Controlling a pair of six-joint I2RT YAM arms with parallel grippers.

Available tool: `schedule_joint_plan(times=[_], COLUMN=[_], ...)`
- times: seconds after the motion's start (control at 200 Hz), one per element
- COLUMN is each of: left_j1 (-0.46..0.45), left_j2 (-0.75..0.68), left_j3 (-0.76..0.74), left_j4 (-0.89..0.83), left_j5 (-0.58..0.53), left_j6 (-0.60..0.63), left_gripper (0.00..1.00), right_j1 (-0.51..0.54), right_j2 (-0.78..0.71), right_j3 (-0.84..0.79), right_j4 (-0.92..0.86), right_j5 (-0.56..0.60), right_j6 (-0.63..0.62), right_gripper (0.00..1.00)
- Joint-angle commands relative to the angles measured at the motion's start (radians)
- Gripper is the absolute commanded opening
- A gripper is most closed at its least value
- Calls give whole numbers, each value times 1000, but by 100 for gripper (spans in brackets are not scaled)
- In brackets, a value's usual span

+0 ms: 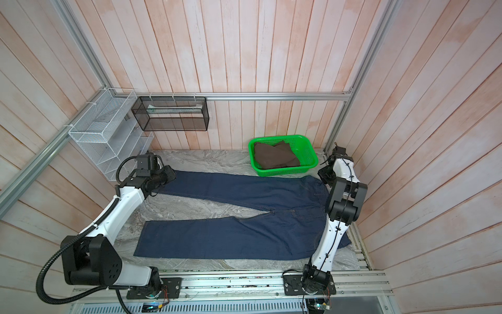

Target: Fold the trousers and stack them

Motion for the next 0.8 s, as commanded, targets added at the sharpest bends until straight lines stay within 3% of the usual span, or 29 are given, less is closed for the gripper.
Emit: schedule_joint_plan(times=[0.0, 0.52, 0.795], left_j1=[10, 20, 42], left_j2=[82, 643, 954], left_j3=[91, 655, 1097], left_j4=[-23, -306, -470], left_j5=[26, -189, -277], left_j6=[-18, -38, -9], left_gripper=[51, 52, 53], right_j1=[1, -85, -114], right_j2=[-69, -316, -354], right_j3=[-95, -457, -524], right_j4=[56, 187, 210], right_j5=[-13, 22, 49], right_j6=[11, 31, 49], right_gripper=[0, 0, 0])
